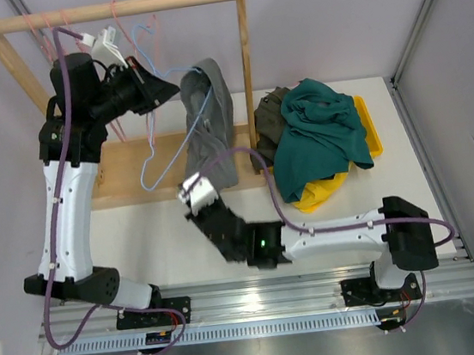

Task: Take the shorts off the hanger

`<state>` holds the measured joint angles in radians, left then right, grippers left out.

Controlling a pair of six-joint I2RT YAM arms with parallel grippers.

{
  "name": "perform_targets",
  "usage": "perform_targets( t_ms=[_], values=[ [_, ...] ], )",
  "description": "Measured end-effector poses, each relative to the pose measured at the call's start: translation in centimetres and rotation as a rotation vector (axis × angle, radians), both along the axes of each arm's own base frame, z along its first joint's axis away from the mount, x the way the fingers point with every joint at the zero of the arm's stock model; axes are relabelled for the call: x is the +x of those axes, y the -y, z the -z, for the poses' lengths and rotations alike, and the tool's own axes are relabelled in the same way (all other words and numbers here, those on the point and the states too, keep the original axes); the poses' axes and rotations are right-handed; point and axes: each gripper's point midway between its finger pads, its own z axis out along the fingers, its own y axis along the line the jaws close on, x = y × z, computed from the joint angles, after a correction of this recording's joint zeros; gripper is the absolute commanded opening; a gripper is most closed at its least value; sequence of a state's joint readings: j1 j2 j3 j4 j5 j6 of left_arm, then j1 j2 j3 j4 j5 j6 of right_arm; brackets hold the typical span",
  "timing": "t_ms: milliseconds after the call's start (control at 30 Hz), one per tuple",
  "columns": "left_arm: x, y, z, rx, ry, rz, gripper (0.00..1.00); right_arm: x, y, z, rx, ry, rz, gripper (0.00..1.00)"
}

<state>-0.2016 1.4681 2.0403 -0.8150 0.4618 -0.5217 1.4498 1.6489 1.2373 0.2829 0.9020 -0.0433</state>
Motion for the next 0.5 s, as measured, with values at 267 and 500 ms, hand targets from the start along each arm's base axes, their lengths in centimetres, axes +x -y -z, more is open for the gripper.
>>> perform_targets(
  t_ms=[267,500],
  values=[
    [-6.4,0.2,0.4,0.036,0.046,0.043,0.0,14.0,4.6,-9.2,0.097,0.107,0.172,0.0],
    [-8.1,-1.1,-4.1,0.034,0.161,-0.001,0.0,11.7,6.5,-5.1,0.06,0.041,0.13,0.0]
  ],
)
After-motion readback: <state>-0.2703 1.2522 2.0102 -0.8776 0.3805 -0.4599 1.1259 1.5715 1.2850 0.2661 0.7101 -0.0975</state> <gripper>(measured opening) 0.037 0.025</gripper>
